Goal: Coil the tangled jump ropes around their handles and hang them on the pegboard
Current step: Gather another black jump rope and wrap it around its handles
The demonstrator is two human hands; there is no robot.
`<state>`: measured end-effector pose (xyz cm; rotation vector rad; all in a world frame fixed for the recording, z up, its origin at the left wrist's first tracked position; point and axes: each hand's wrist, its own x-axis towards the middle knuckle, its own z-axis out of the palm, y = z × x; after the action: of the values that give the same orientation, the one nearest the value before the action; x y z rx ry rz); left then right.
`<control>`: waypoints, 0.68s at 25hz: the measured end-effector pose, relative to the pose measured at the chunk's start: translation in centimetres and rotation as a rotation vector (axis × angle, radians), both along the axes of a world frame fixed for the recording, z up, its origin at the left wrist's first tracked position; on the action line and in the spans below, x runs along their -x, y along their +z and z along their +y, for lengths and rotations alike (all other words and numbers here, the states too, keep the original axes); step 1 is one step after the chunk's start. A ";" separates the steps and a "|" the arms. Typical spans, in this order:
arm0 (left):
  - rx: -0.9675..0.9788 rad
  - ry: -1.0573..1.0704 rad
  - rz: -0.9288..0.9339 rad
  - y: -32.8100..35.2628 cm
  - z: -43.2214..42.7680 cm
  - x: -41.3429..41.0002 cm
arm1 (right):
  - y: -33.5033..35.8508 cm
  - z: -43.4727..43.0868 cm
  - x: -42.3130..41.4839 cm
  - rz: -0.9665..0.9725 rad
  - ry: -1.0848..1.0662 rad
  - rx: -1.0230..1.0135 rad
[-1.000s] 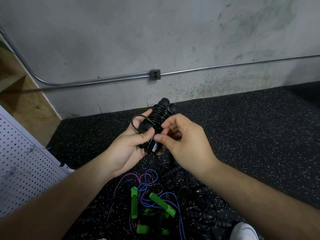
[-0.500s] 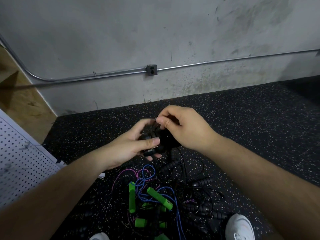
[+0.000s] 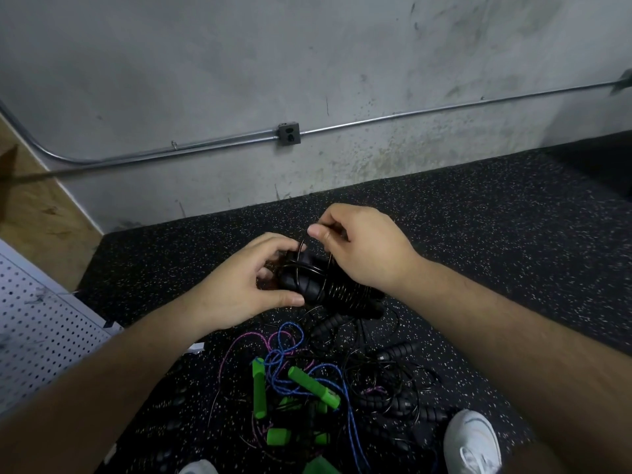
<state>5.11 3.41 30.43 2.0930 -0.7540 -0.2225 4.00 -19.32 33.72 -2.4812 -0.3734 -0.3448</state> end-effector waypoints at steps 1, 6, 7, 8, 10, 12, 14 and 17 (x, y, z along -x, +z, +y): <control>-0.056 -0.016 -0.036 0.0 0.1 0.0 | -0.1 0.1 0.0 0.000 0.003 0.007; -0.090 -0.007 -0.083 0.4 -0.3 0.0 | -0.5 0.1 -0.1 -0.043 0.031 -0.042; -0.093 0.013 -0.071 0.3 -0.2 -0.1 | -0.4 0.1 -0.1 -0.066 0.040 -0.065; -0.093 0.035 -0.045 0.1 0.0 -0.2 | -0.3 0.1 0.0 -0.102 0.045 -0.087; -0.074 0.063 0.020 -0.1 0.1 -0.6 | 0.2 -0.1 0.3 -0.222 0.043 -0.124; -0.033 0.063 0.060 -0.4 -0.2 -0.7 | 0.6 -0.6 0.4 -0.321 0.039 -0.156; -0.013 0.062 0.021 -0.8 -0.5 -0.5 | 0.7 -0.8 0.2 -0.264 0.022 -0.190; -0.023 0.091 -0.106 -1.3 -0.7 0.0 | 0.2 -1.0 -0.5 0.010 -0.028 -0.241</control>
<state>5.06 2.68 29.16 2.1693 -0.7196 -0.0710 4.53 -20.27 33.90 -2.2535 -0.2763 -0.3666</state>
